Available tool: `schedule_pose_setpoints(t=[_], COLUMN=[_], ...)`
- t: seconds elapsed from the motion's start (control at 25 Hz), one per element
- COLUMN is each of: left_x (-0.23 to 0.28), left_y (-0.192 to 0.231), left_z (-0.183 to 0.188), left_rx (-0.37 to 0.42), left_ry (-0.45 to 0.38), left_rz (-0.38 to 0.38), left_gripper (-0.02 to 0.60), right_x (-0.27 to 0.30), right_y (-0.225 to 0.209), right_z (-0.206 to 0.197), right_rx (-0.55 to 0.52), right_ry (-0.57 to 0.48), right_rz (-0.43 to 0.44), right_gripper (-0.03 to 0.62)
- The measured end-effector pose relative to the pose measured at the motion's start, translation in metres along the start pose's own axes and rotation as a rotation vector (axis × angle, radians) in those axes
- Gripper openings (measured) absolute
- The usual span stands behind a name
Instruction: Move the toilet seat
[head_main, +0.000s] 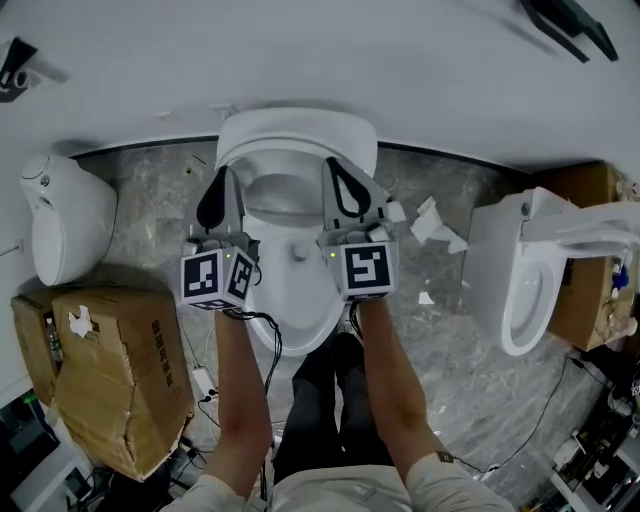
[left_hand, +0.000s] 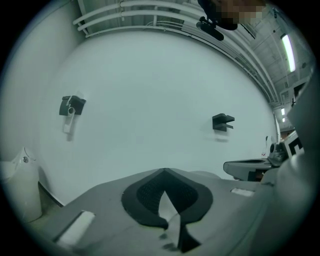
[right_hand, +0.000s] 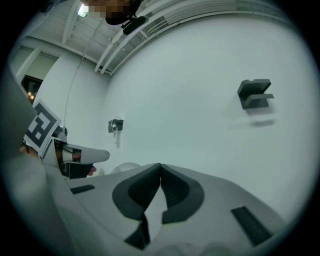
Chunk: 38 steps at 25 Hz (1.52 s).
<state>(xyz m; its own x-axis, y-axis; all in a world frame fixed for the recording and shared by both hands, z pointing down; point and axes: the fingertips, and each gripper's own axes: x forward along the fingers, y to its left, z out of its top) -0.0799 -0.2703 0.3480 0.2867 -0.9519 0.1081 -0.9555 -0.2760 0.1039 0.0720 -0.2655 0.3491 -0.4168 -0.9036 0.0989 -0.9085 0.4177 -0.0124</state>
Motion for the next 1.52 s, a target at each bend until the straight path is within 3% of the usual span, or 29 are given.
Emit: schedule_pose_setpoints(t=[0.4, 0.72, 0.92, 1.12, 1.52], left_x=[-0.068, -0.149, -0.198, -0.237, -0.309], left_y=[-0.022, -0.052, -0.069, -0.083, -0.137], left_z=[0.06, 0.141, 0.181, 0.188, 0.193], left_rx=[0.0, -0.042, -0.029, -0.039, -0.045], left_ry=[0.002, -0.044, -0.061, -0.05, -0.036], left_rz=[-0.112, -0.25, -0.305, -0.325, -0.411], left_gripper=[-0.006, -0.006, -0.006, -0.006, -0.005], right_x=[-0.054, -0.122, -0.169, -0.212, -0.28], right_y=[0.055, 0.097, 0.121, 0.143, 0.166], right_z=[0.075, 0.163, 0.207, 0.233, 0.234], right_rx=[-0.005, -0.03, -0.077, -0.096, -0.088], right_ry=[-0.021, -0.084, -0.09, -0.079, -0.092], right_rz=[0.155, 0.265, 0.305, 0.327, 0.352], right_gripper=[-0.002, -0.002, -0.002, -0.002, -0.002])
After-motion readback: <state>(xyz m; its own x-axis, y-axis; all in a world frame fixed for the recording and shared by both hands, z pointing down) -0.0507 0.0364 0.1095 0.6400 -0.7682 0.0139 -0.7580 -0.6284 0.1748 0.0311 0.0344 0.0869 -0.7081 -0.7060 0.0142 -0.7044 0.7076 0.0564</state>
